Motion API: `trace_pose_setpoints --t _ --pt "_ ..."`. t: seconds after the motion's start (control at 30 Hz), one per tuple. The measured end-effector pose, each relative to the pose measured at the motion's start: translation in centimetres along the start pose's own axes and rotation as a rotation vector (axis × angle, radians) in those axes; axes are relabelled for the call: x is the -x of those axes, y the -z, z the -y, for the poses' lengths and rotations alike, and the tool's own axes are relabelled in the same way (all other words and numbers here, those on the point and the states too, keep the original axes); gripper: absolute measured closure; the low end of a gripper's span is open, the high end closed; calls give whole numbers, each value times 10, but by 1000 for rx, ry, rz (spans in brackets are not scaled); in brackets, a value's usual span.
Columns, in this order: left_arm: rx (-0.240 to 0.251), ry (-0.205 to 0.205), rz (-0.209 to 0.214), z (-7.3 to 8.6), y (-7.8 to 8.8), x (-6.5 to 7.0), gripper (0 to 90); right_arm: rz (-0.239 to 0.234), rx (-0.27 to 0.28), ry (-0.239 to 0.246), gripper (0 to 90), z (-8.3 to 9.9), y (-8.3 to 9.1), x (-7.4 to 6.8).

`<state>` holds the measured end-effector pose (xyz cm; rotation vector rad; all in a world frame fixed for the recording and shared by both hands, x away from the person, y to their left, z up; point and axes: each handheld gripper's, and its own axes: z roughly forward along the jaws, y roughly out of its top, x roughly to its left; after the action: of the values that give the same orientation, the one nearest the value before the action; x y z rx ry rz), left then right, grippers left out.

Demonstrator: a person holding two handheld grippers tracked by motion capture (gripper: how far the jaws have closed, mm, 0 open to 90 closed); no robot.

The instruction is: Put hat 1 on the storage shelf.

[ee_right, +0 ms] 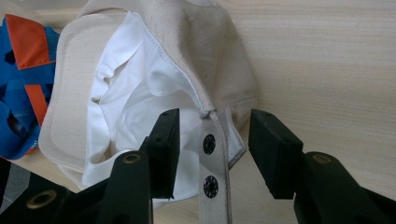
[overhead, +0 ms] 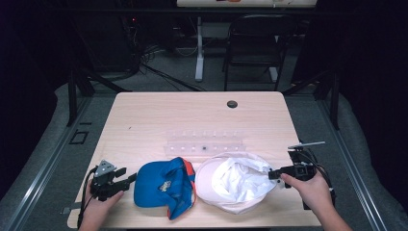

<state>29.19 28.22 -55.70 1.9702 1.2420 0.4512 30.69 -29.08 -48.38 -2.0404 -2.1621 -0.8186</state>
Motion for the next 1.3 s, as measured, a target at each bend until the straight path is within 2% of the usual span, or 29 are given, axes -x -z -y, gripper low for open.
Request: trace_pose_setpoints --t 0.1,0.13,0.17,0.23,0.3,0.33,0.4,0.43,0.47,0.57,0.63,0.83,0.97,1.0,1.07,1.3 --pt "-1 1 0 0 0 0 479 -2 -25 -3 556 0 -4 2" --pt "-1 0 -1 0 0 0 479 -10 -17 -32 563 0 -7 1" --pt "3 0 0 0 0 0 478 -12 -25 -38 574 0 -10 1" --pt "1 0 -3 0 0 0 479 -9 -25 -46 582 0 -12 0" --pt "-1 -1 -2 0 0 0 478 -6 -47 -45 605 0 -15 -1" --pt "1 0 -4 0 0 0 479 7 -74 -28 622 0 -14 -1" --pt "5 1 -3 0 -1 0 478 19 -70 -43 672 -1 -16 -3" --pt "4 0 -3 0 -1 0 478 48 -97 -26 701 -2 -15 -4" --pt "7 3 -3 0 -1 0 479 44 -95 -31 725 -2 -16 -6" --pt "4 -2 -3 0 0 0 479 87 -116 -17 780 -4 -13 -12" --pt "1 -3 -6 0 0 0 478 127 -128 6 793 -8 -10 -19" --pt "0 -6 -6 0 0 0 479 170 -156 36 803 -14 -8 -33" --pt "4 -1 -7 0 0 0 479 185 -175 51 806 -20 -4 -42" --pt "5 0 -7 0 0 0 479 185 -161 44 807 -20 -4 -44" --pt "7 1 -7 1 -1 0 479 184 -187 49 807 -25 0 -48" --pt "7 1 -7 1 0 0 479 191 -220 61 809 -35 8 -63"
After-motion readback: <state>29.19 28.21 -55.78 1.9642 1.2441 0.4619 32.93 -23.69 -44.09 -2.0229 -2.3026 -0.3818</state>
